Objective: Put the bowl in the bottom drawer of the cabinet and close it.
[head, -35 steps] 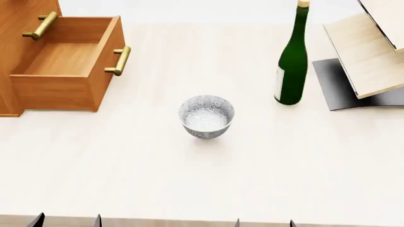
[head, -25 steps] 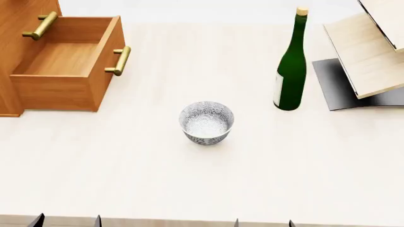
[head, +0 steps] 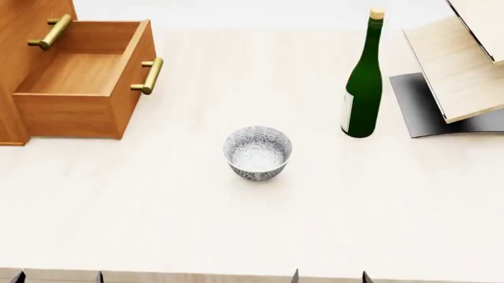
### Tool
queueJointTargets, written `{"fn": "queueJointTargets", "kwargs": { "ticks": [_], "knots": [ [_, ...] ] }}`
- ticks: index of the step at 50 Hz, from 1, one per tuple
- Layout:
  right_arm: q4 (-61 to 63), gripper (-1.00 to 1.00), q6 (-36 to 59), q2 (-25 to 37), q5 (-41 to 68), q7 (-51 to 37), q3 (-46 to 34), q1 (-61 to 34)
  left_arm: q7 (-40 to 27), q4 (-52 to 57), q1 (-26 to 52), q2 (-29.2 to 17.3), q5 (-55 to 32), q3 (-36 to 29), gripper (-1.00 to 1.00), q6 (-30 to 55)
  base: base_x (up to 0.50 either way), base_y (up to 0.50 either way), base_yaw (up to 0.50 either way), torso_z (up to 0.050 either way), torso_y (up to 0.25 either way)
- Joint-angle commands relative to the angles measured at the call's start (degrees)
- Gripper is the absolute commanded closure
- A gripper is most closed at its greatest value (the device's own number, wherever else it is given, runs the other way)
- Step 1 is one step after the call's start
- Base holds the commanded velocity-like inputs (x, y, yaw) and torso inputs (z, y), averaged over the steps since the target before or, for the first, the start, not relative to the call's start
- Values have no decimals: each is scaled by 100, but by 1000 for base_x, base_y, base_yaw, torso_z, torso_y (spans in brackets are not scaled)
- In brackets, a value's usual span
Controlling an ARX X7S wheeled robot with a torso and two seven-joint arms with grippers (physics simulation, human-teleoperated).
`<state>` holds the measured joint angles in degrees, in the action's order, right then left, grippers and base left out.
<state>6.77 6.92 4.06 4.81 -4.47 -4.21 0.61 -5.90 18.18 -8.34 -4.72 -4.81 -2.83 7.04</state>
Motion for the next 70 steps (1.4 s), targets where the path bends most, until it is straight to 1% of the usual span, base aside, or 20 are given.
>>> {"fn": "queueJointTargets", "kwargs": {
  "ticks": [1,7,10,12,18,19,20,22,25,36,41,52,56,57,60,70],
  "knots": [
    [1328,-100,1382,251,233,-175,-10,-167,-224,1178,-1059,-177,4,-33,-100,-112,0,0,0,0,0],
    [2554,-100,2816,404,591,-207,58,-620,-295,1301,-1521,-278,139,-57,-100,-552,0,0,0,0,0],
    [2947,-100,3318,439,722,-256,92,-852,-331,1154,-1600,-286,139,-45,-100,-765,0,0,0,0,0],
    [3338,-100,3953,439,926,-321,208,-1171,-323,1049,-1707,-285,119,-83,-100,-912,0,0,0,0,0],
    [3802,-100,4963,469,1273,-394,439,-1905,-367,612,-1798,-313,193,-129,-100,-1312,0,0,0,0,0],
    [3809,-100,4977,471,1282,-400,441,-1911,-374,609,-1798,-319,190,-134,-100,-1316,0,0,0,0,0],
    [3905,-100,5450,380,1560,-372,708,-2292,-414,482,-1827,-311,220,-103,-100,-1555,0,0,0,0,0],
    [3957,-100,5675,389,1644,-390,764,-2491,-355,531,-1837,-343,62,-120,-100,-1490,0,0,0,0,0],
    [4007,-100,6069,340,1819,-420,933,-2919,-352,486,-1819,-371,85,-158,-100,-1536,0,0,0,0,0],
    [3969,-100,6528,426,1897,-577,882,-3710,-391,531,-1819,-426,-26,-201,-100,-1542,0,0,0,0,0],
    [3944,-100,6567,408,1905,-649,910,-3839,-365,475,-1797,-472,-144,-201,-100,-1578,0,0,0,0,0],
    [3978,-100,6615,371,1987,-727,942,-3931,-429,474,-1837,-521,-82,-257,-100,-1694,0,8,0,0,0],
    [3961,-100,6638,360,2032,-734,950,-3945,-445,441,-1829,-536,-95,-267,-100,-1734,0,265,0,0,0],
    [3943,-100,6739,236,2174,-674,1147,-3968,-447,429,-1829,-540,-93,-274,-100,-1748,0,500,0,0,0],
    [3886,-100,6577,325,2055,-746,1026,-3937,-462,425,-1834,-552,-81,-290,-100,-1763,0,500,0,0,0],
    [3852,-100,6516,302,2139,-764,1077,-3883,-496,395,-1823,-588,-110,-328,-100,-1820,0,500,0,0,0]
  ]
}}
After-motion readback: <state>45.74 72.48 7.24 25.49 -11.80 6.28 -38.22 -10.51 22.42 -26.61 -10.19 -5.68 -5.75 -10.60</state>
